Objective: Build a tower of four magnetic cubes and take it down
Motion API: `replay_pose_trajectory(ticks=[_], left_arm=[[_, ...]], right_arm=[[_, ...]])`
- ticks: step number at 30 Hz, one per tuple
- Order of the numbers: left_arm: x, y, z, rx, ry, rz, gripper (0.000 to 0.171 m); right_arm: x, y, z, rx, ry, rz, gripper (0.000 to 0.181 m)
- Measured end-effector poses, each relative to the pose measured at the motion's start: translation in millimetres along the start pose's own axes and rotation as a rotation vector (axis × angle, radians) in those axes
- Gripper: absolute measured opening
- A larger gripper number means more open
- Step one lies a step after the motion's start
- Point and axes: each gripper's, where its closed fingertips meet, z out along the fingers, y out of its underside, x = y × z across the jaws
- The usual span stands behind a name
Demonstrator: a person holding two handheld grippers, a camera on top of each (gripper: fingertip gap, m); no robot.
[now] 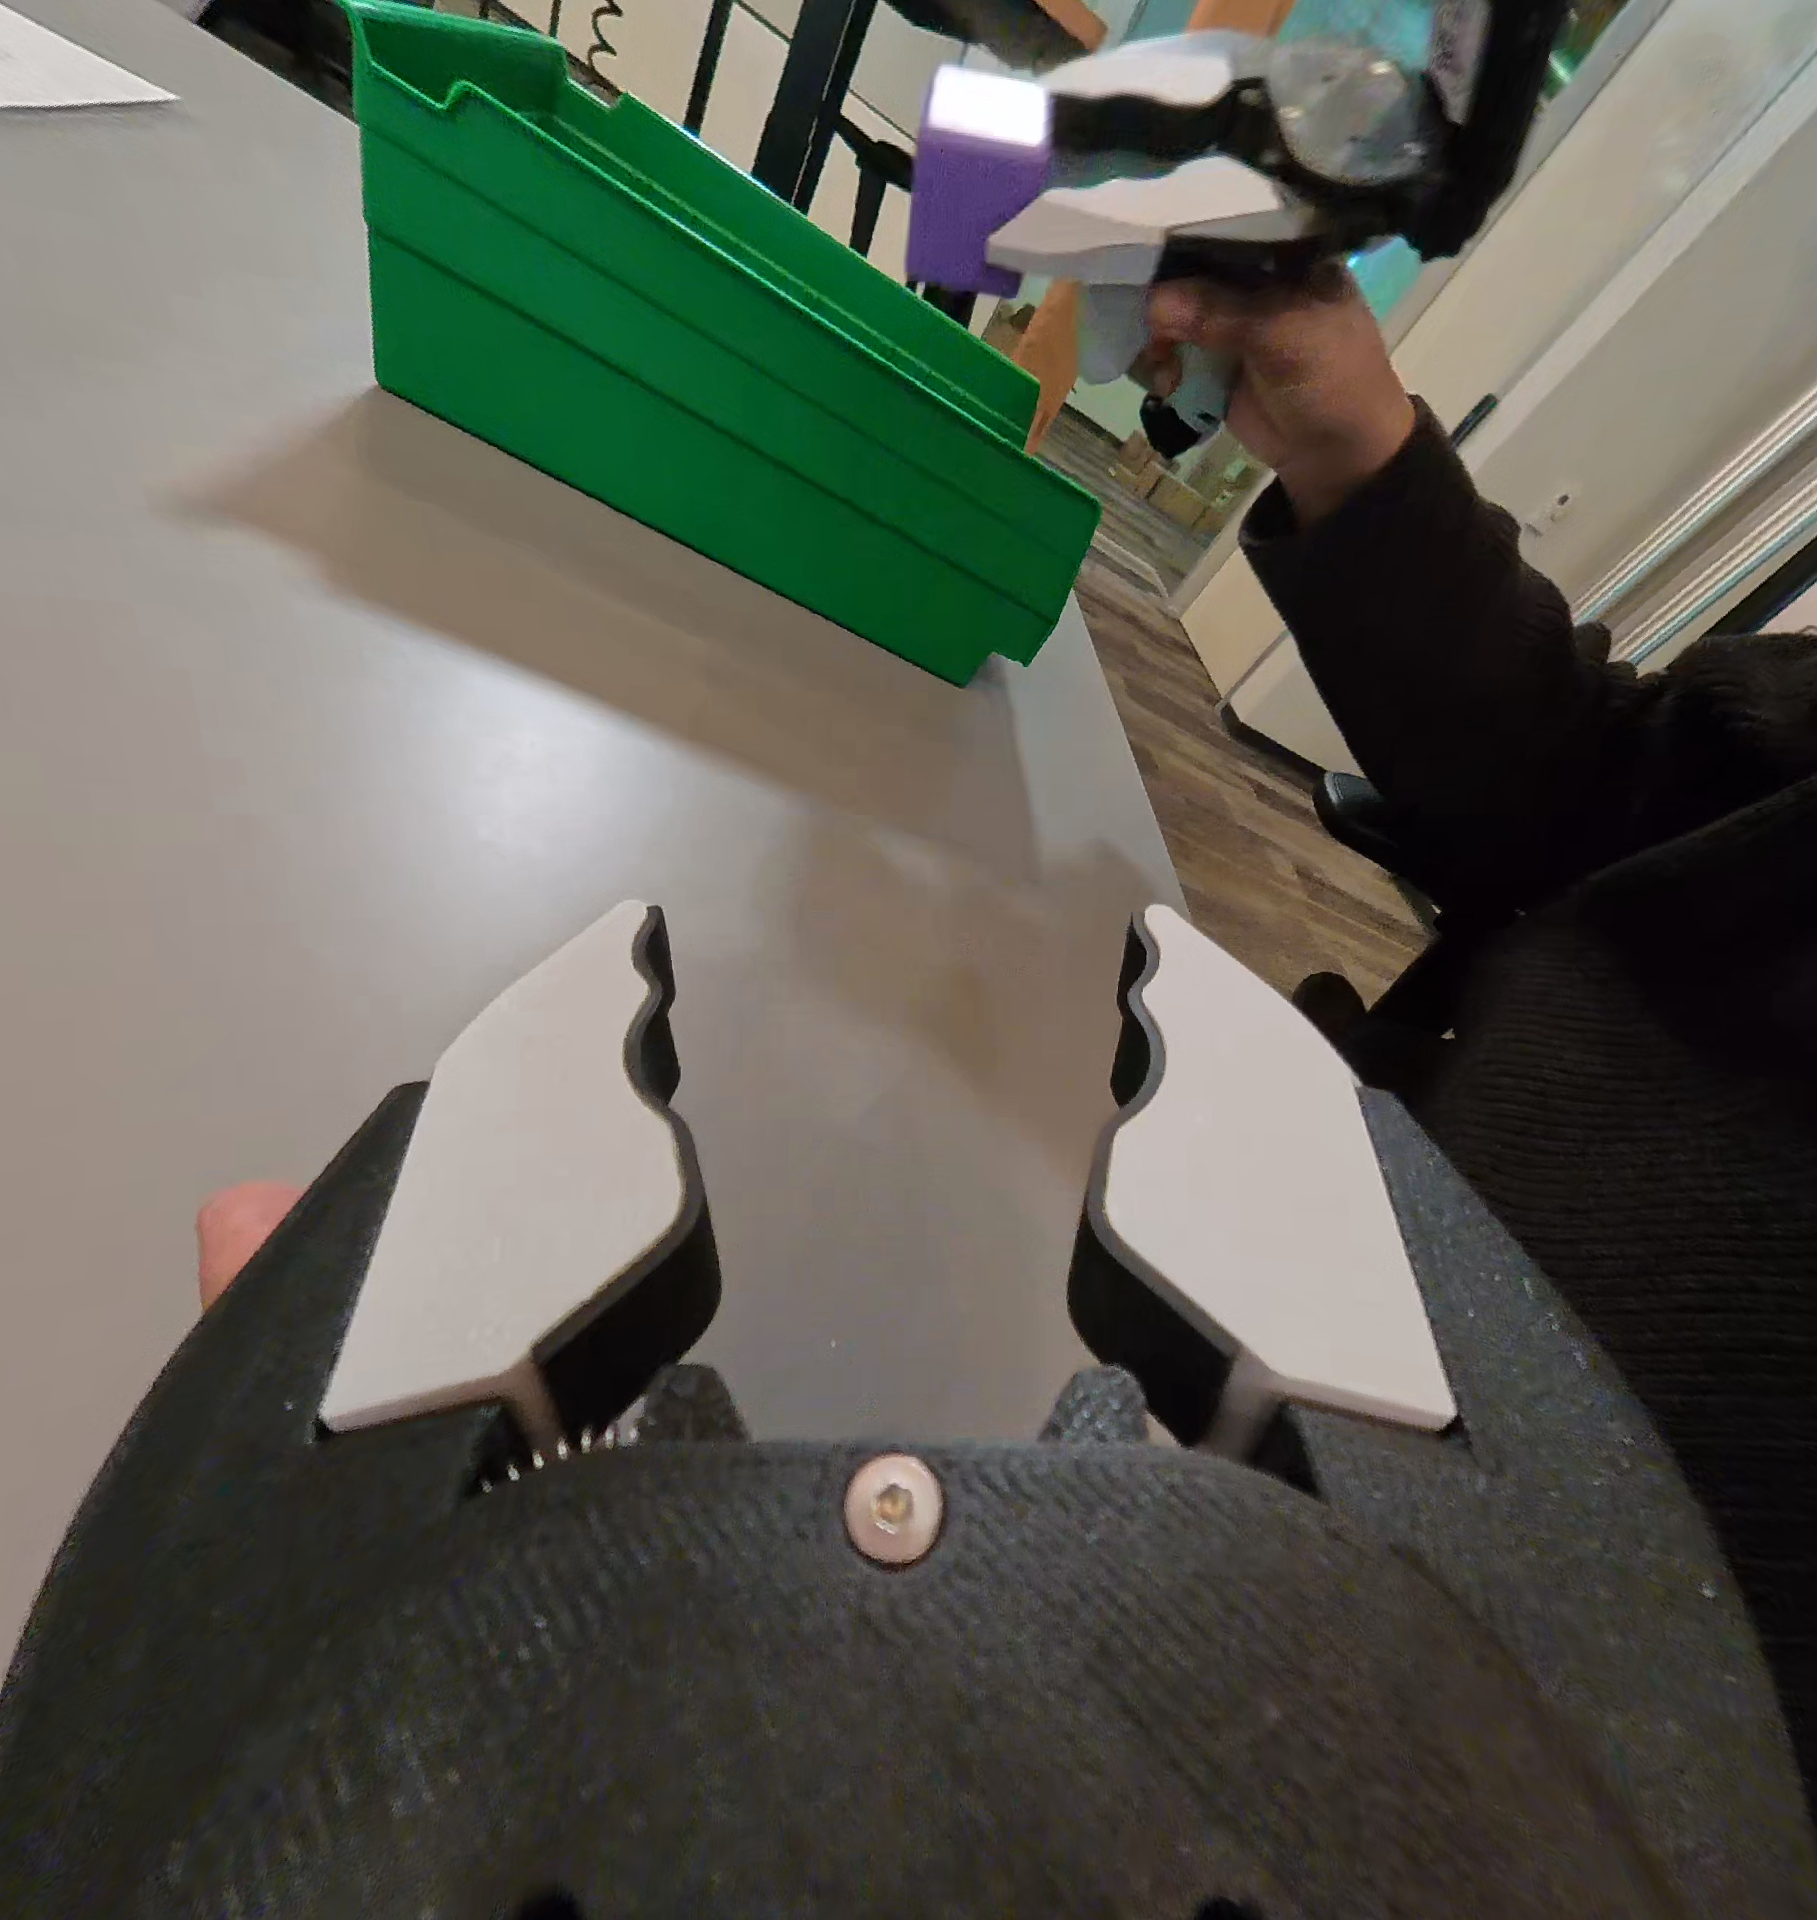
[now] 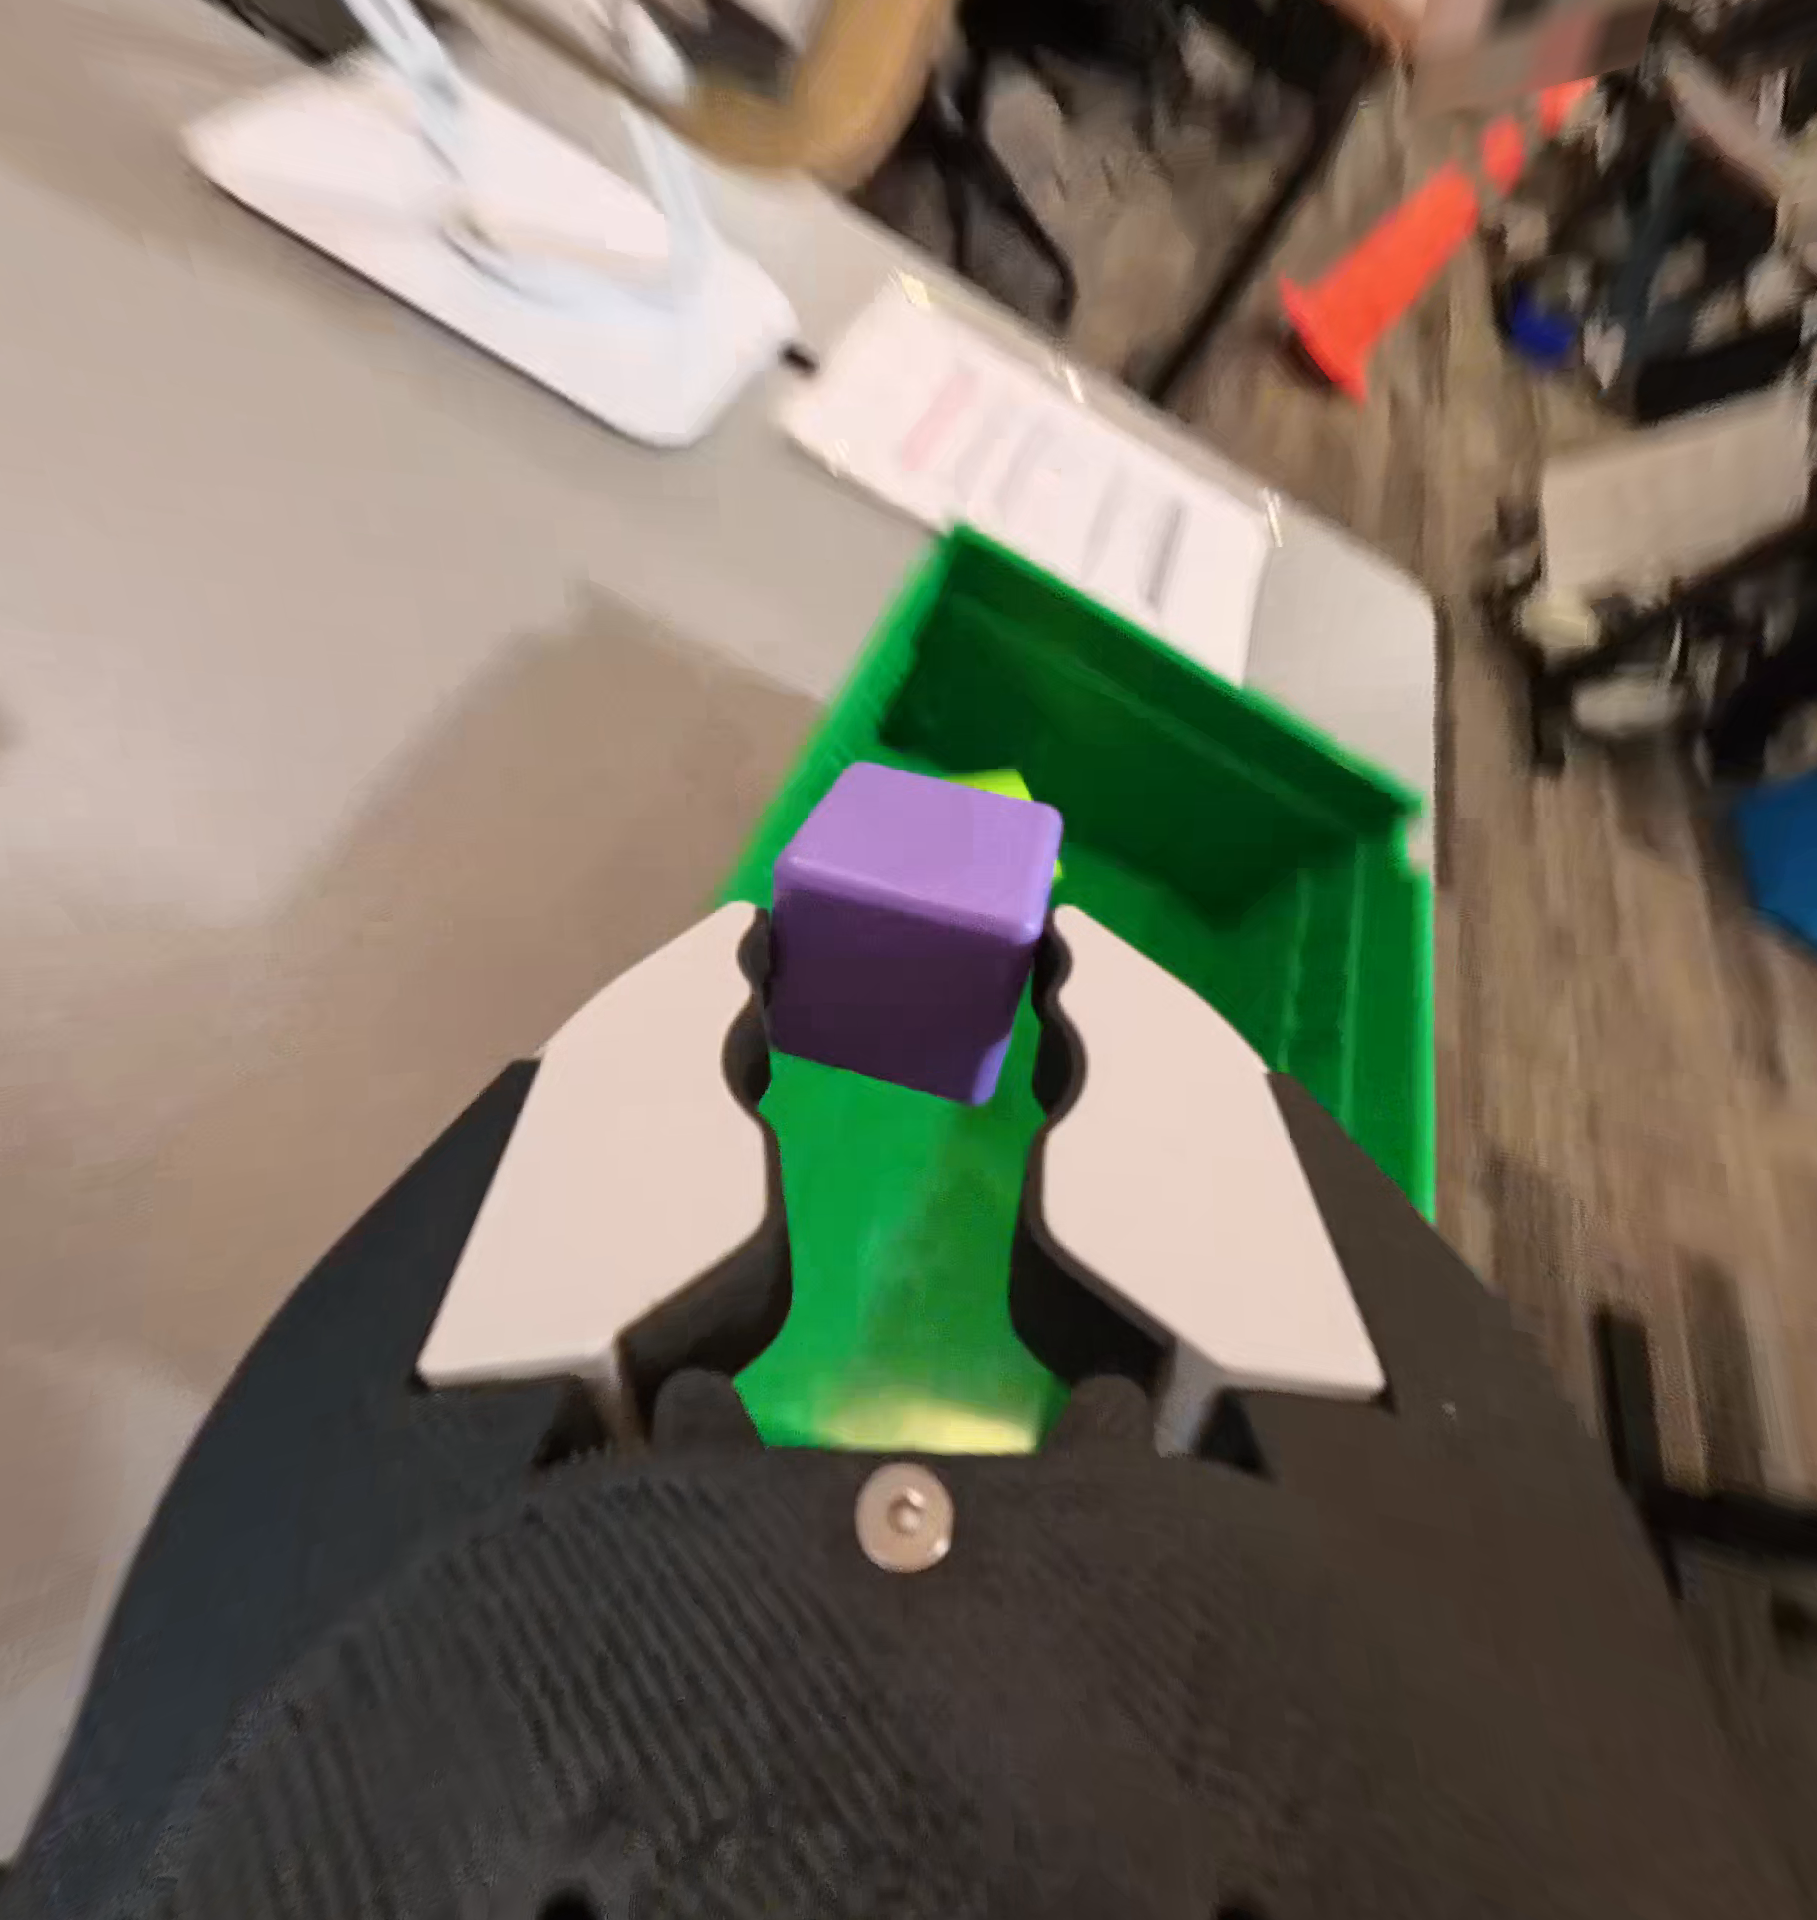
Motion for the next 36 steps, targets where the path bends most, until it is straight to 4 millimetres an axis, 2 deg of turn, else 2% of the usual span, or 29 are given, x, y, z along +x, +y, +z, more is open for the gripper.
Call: replay_pose_trajectory(ticks=[3,4,6,9,13,17,19,21,23,26,28,30,33,35,36], left_arm=[[0,0,0,-0.002,-0.002,0.005,0.083],[0,0,0,0.0,-0.002,0.004,0.083],[0,-1,0,0.005,0.002,-0.003,0.083],[-1,-2,-1,0.016,0.01,-0.015,0.082],[-1,-2,-1,0.013,0.011,-0.013,0.082],[2,0,1,-0.002,0.018,0.003,0.081],[2,-1,1,0.004,0.026,-0.001,0.081],[2,-2,-1,0.017,0.038,-0.009,0.081],[4,-4,-2,0.03,0.049,-0.009,0.082],[3,-10,-5,0.079,0.015,0.006,0.082],[8,-17,-6,0.113,-0.016,-0.002,0.081],[15,-25,-8,0.135,-0.066,-0.004,0.078],[7,-39,-25,0.161,-0.335,0.007,0.054],[19,-53,-41,0.241,-0.432,0.004,0.044],[26,-58,-50,0.292,-0.466,-0.011,0.041]], right_arm=[[40,72,8,-0.232,0.034,0.15,0.049],[46,94,10,-0.301,0.018,0.21,0.05],[44,125,13,-0.386,-0.056,0.338,0.05],[38,150,16,-0.467,-0.125,0.432,0.05],[42,156,17,-0.498,-0.076,0.365,0.051],[49,144,14,-0.459,-0.01,0.227,0.063],[52,131,10,-0.417,0.019,0.179,0.068],[50,100,5,-0.292,0.009,0.174,0.066],[34,50,-6,-0.082,-0.069,0.214,0.064],[-5,-36,-38,0.32,-0.235,0.326,0.07],[-39,-71,-57,0.526,-0.34,0.433,0.074],[-86,-79,-57,0.595,-0.455,0.484,0.073],[-163,-59,-37,0.51,-0.598,0.444,0.071],[-200,-48,-26,0.417,-0.668,0.349,0.067],[-209,-46,-21,0.392,-0.67,0.286,0.068]])
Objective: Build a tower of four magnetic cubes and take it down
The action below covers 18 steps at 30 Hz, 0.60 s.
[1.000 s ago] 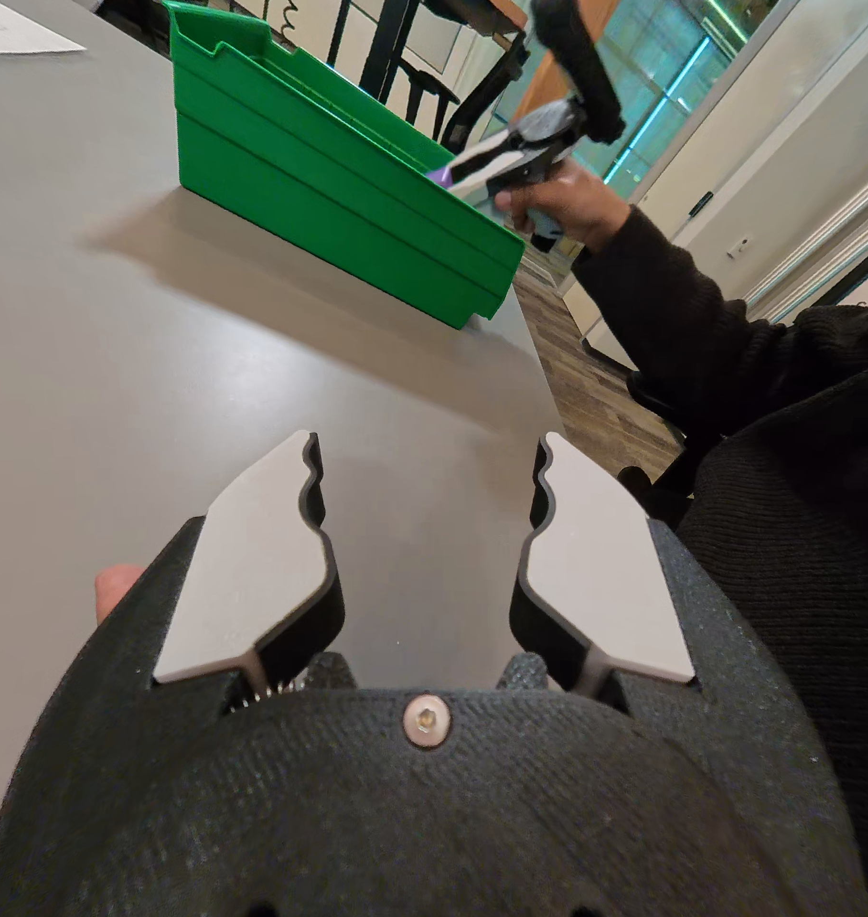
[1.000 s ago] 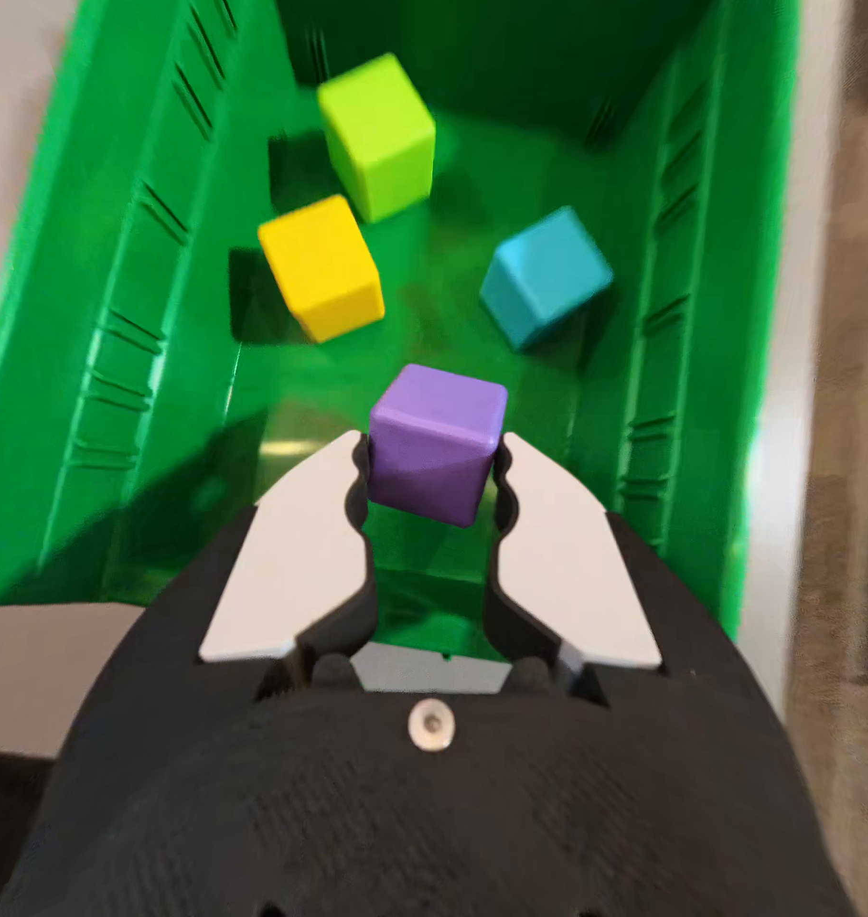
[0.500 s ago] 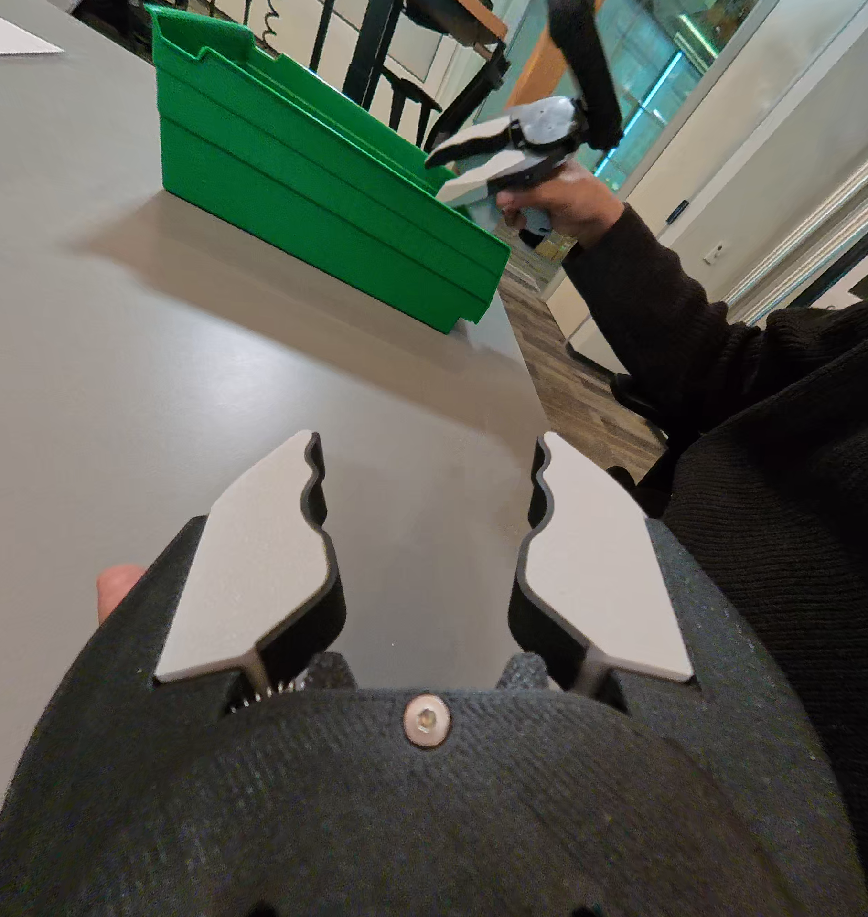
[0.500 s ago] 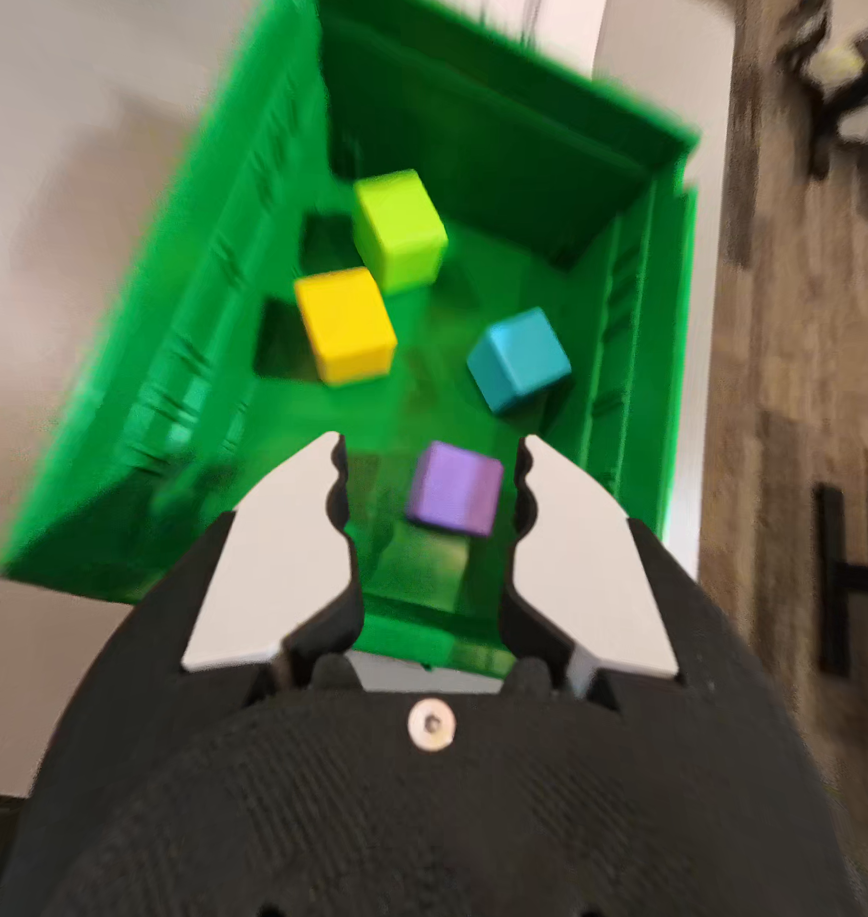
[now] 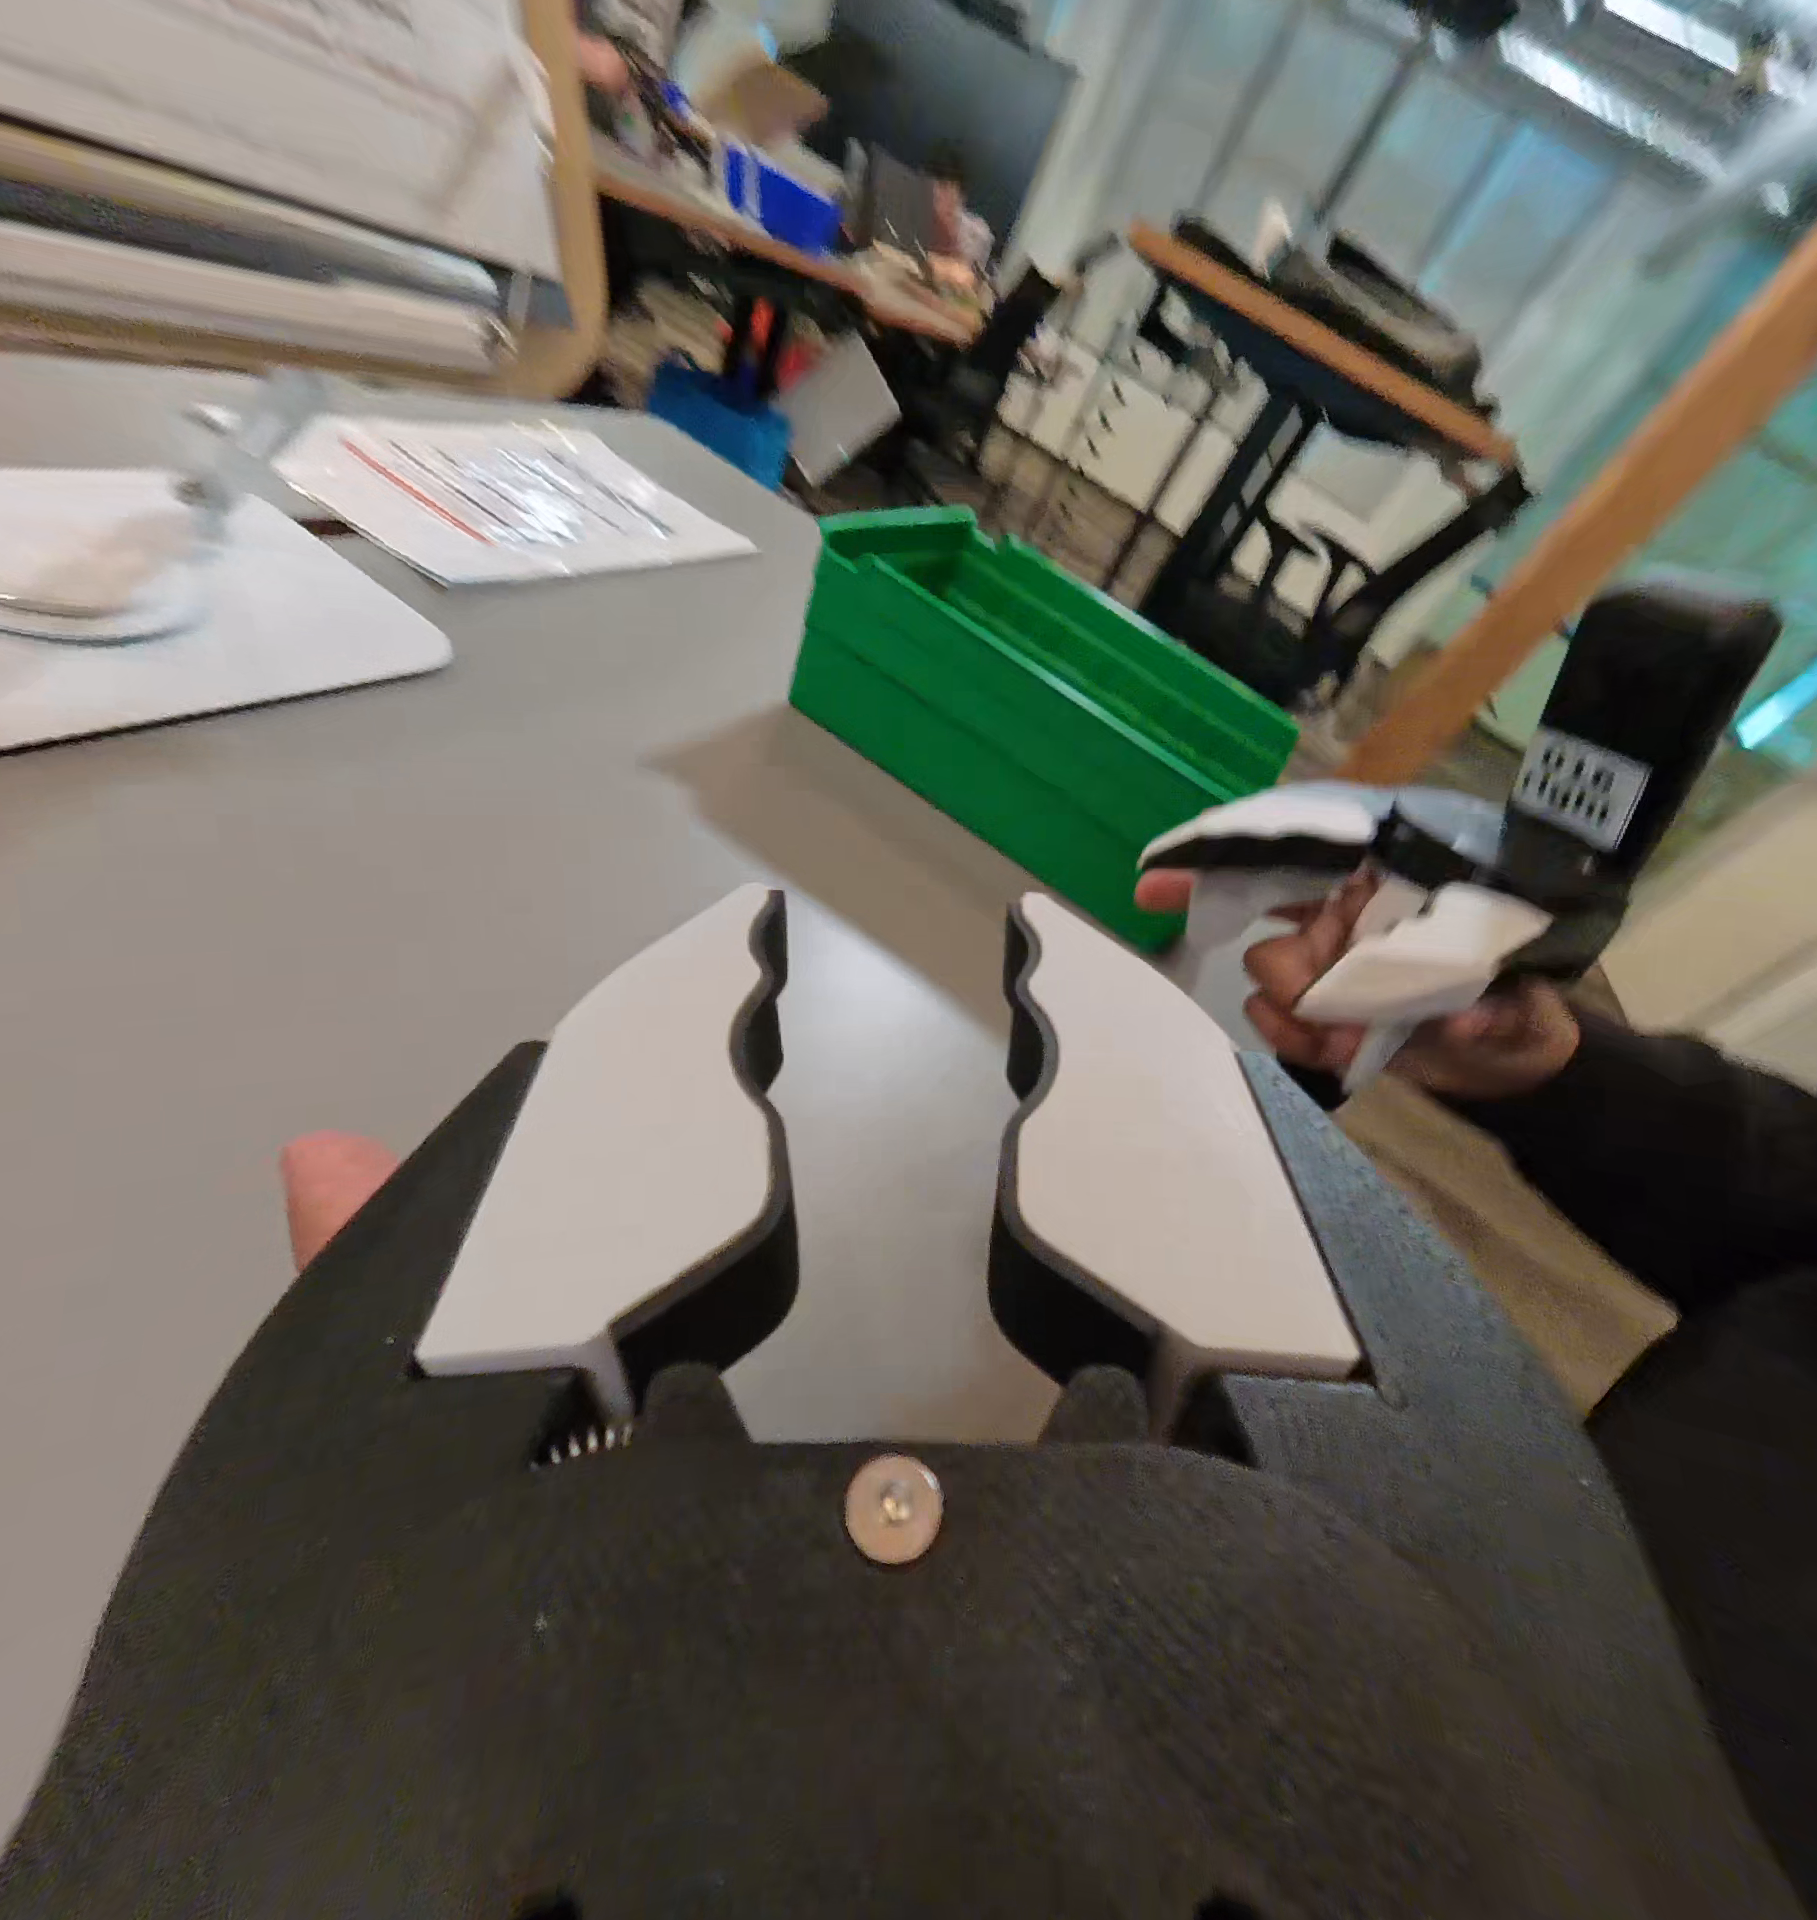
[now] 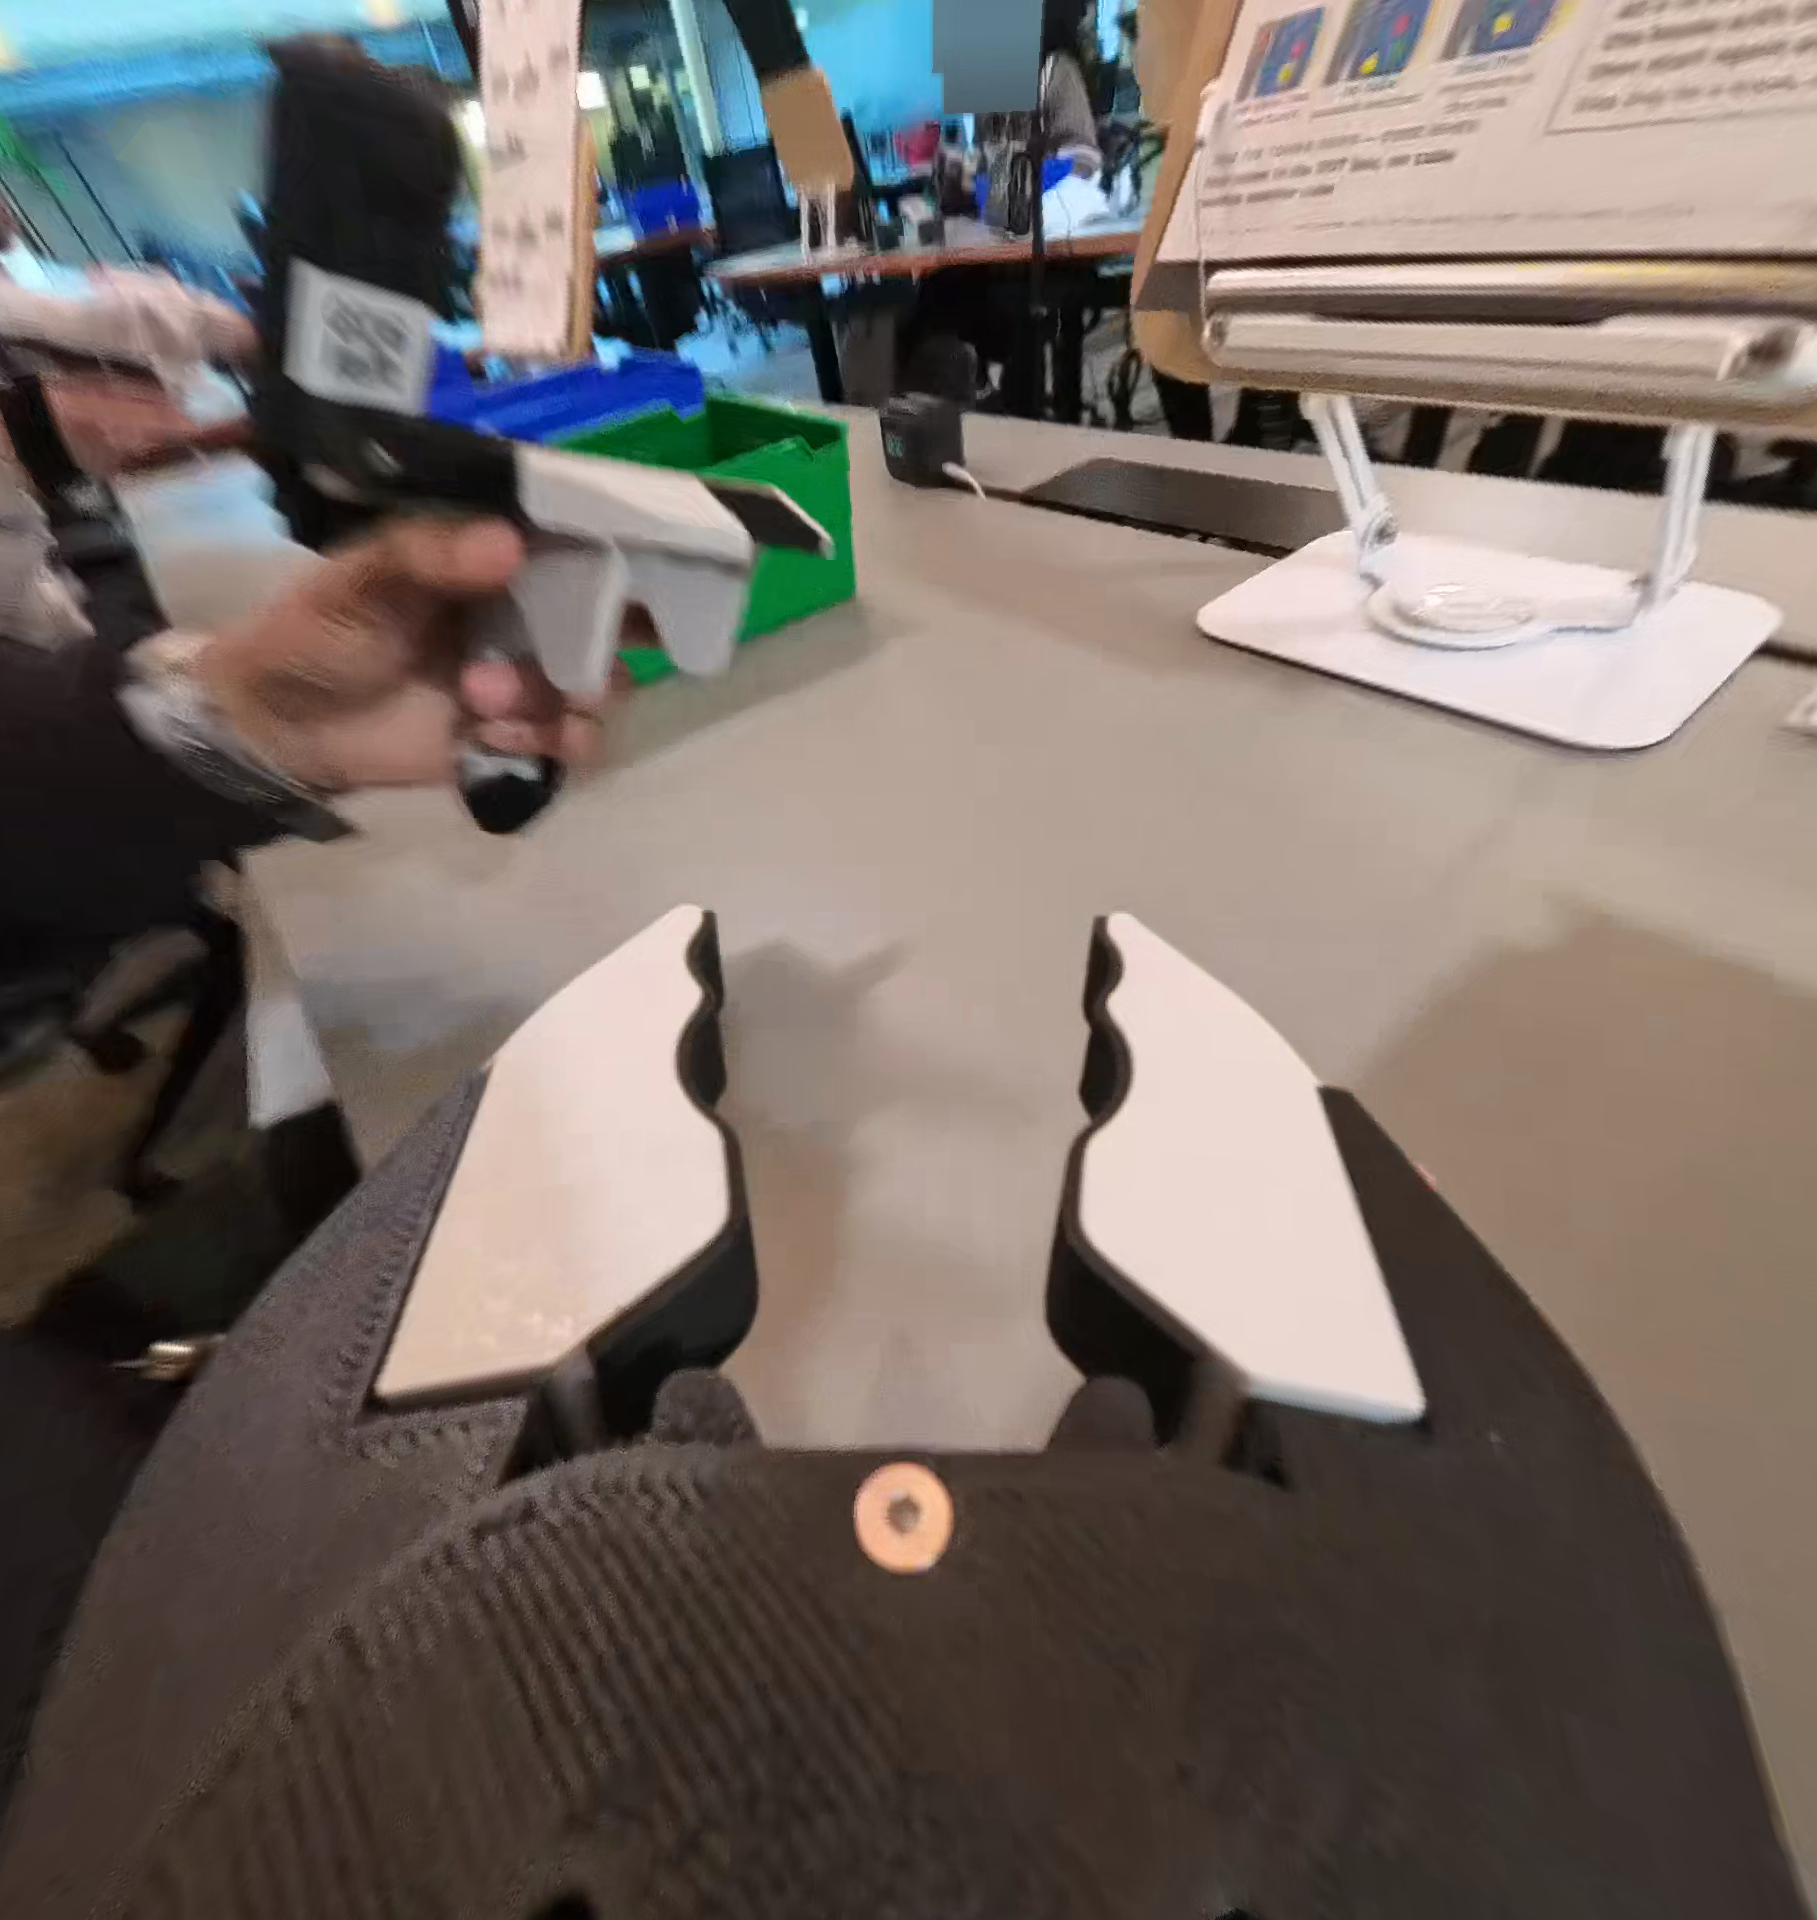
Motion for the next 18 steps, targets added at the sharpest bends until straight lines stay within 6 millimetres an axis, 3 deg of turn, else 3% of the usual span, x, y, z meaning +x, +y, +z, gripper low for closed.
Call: replay_pose_trajectory(ticks=[2,3,4,7,9,11,13,15,18], left_arm=[[3,-6,-20,0.089,-0.088,-0.039,0.034],[2,-3,-30,0.12,-0.137,-0.059,0.021],[1,2,-40,0.151,-0.173,-0.083,0.008],[-7,27,-60,0.196,-0.321,-0.082,0.003],[-9,35,-67,0.187,-0.385,-0.082,0.001],[-17,37,-72,0.186,-0.47,-0.056,0.001],[-31,44,-72,0.122,-0.554,-0.007,0.001],[-44,46,-73,0.092,-0.613,0.011,0.0],[-54,33,-77,0.169,-0.691,-0.02,0.0]], right_arm=[[7,0,8,-0.017,0.058,-0.091,0.064],[11,-5,10,0.008,0.083,-0.1,0.055],[15,-10,11,0.044,0.089,-0.086,0.047],[24,-21,15,0.113,0.062,0.052,0.036],[31,-21,23,0.116,0.051,0.174,0.032],[40,-16,33,0.091,0.072,0.326,0.007],[39,-10,41,0.045,0.063,0.447,0.0],[36,-14,44,0.054,0.049,0.463,0.0],[38,-20,44,0.072,0.129,0.33,0.0]])
